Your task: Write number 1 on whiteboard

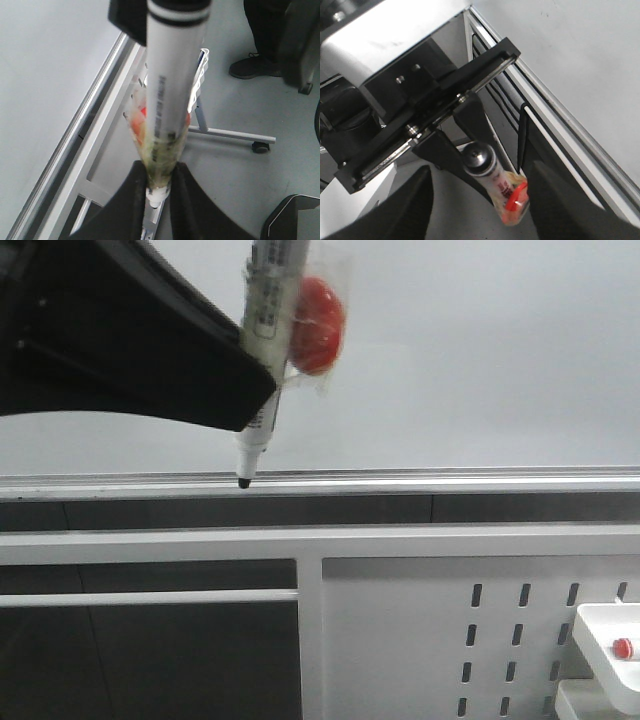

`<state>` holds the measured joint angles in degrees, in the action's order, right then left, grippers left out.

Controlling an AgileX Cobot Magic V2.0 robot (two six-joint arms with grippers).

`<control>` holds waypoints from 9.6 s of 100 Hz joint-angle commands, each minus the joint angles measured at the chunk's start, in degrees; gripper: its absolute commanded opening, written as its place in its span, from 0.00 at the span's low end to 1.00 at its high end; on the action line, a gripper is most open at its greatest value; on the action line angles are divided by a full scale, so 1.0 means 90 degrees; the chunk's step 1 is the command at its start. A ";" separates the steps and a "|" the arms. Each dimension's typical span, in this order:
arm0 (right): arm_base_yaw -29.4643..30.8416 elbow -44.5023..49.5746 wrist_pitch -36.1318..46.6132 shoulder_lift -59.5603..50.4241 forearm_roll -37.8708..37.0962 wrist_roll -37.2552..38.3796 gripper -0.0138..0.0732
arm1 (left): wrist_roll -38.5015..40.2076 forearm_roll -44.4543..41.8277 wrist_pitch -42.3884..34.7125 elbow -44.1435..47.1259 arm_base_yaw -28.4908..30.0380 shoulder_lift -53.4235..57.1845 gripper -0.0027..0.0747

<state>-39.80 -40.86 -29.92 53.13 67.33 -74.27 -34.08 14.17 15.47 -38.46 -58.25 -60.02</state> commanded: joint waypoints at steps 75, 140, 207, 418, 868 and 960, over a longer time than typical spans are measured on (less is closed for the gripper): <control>-0.0030 -0.0235 0.0454 0.0694 0.0671 -0.0066 0.45 | 0.0011 0.0030 -0.0325 -0.0235 -0.0047 0.0116 0.01; -0.0030 -0.0235 0.0791 0.0499 0.0726 -0.0794 0.07 | 0.0011 0.0713 -0.0396 -0.0235 -0.0047 0.0337 0.46; -0.0030 0.1299 0.3132 -0.1335 0.0701 -0.2315 0.08 | 0.0395 0.1480 -0.1061 0.0853 0.1380 0.4874 0.07; -0.1894 0.1203 0.9917 0.2050 -0.3584 0.1722 0.08 | 0.0395 0.1754 0.0737 0.1223 0.3550 0.5770 0.01; -0.3577 -0.1767 0.1568 0.0889 -0.3213 0.2757 0.07 | -0.2518 0.4847 0.4565 -0.0654 0.3550 0.2702 0.24; -0.3577 -0.1767 0.1341 0.0889 -0.3200 0.2757 0.07 | -0.2518 0.4905 0.5161 -0.0654 0.3550 0.2702 0.41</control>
<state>-71.67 -55.07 -19.84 61.86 37.44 -49.61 -57.03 54.14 65.16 -42.37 -26.40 -35.12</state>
